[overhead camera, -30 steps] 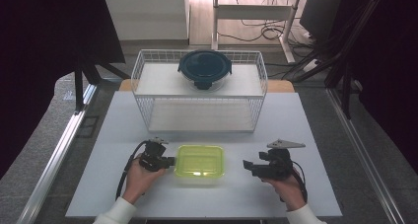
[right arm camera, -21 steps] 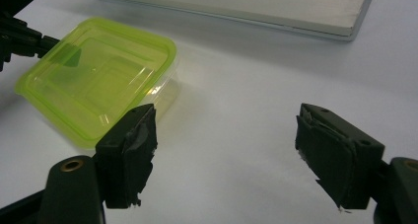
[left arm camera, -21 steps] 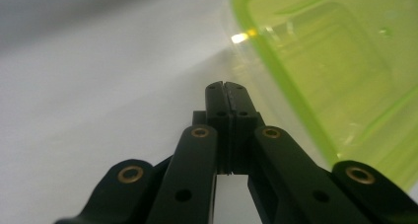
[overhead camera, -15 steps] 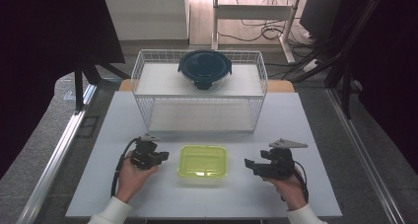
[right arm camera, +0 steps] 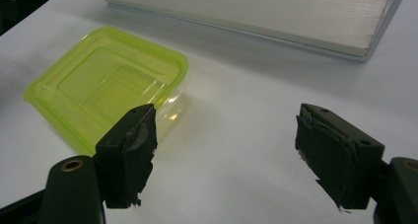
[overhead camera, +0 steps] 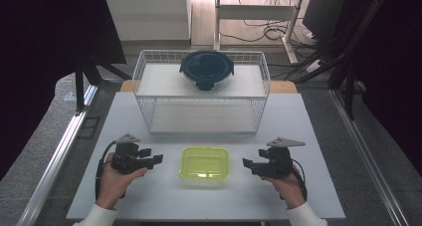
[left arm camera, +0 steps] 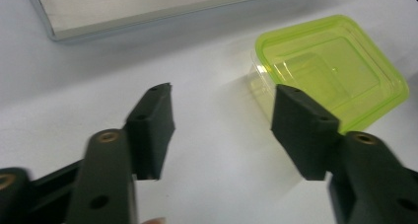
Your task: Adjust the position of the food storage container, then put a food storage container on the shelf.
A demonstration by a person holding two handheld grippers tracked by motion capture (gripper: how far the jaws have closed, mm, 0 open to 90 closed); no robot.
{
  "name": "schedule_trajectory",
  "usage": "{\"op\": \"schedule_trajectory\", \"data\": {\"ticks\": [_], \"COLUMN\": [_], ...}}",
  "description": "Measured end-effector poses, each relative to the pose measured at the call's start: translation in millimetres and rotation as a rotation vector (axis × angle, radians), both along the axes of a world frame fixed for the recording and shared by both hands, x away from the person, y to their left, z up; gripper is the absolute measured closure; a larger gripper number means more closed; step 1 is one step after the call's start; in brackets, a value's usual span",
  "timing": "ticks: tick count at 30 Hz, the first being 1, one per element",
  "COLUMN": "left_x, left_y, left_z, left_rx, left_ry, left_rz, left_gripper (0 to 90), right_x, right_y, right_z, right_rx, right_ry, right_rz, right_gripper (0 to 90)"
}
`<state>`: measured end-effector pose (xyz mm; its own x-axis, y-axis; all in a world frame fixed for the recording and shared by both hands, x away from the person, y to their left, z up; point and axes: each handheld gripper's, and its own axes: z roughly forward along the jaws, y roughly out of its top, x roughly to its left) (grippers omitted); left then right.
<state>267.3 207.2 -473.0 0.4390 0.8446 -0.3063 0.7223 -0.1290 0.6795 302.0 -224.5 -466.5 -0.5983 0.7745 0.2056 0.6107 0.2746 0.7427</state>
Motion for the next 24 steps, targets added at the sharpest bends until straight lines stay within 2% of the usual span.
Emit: {"op": "schedule_trajectory", "data": {"ticks": [4, 6, 9, 14, 18, 24], "left_x": [-0.6, 0.1, 0.8, 4.8, 10.2, 12.2], "left_y": [-2.4, -3.1, -5.2, -5.0, -7.8, -11.8], "left_z": [-0.2, -0.1, -1.5, -3.3, -6.6, -13.9], "left_rx": [-0.011, -0.025, -0.02, -0.066, -0.077, -0.133], "left_ry": [0.006, 0.011, 0.009, 0.022, 0.025, 0.054], "left_rz": [0.019, 0.022, 0.02, 0.007, 0.005, 0.001], "left_gripper": [26.7, 24.8, 27.8, 29.8, 30.2, 31.3], "right_x": [1.2, 0.9, 2.0, 3.5, 3.6, 2.0], "right_y": [3.1, 2.9, 1.6, 5.4, 8.1, 14.4], "right_z": [-0.2, -0.3, -0.2, -2.0, -4.1, -4.8], "right_rx": [0.003, 0.009, 0.049, 0.071, 0.081, 0.095], "right_ry": [0.0, 0.003, 0.025, 0.049, 0.067, 0.089], "right_rz": [0.017, 0.023, 0.019, 0.021, 0.022, 0.033], "right_gripper": [23.5, 23.6, 27.0, 27.7, 28.2, 30.3]}}
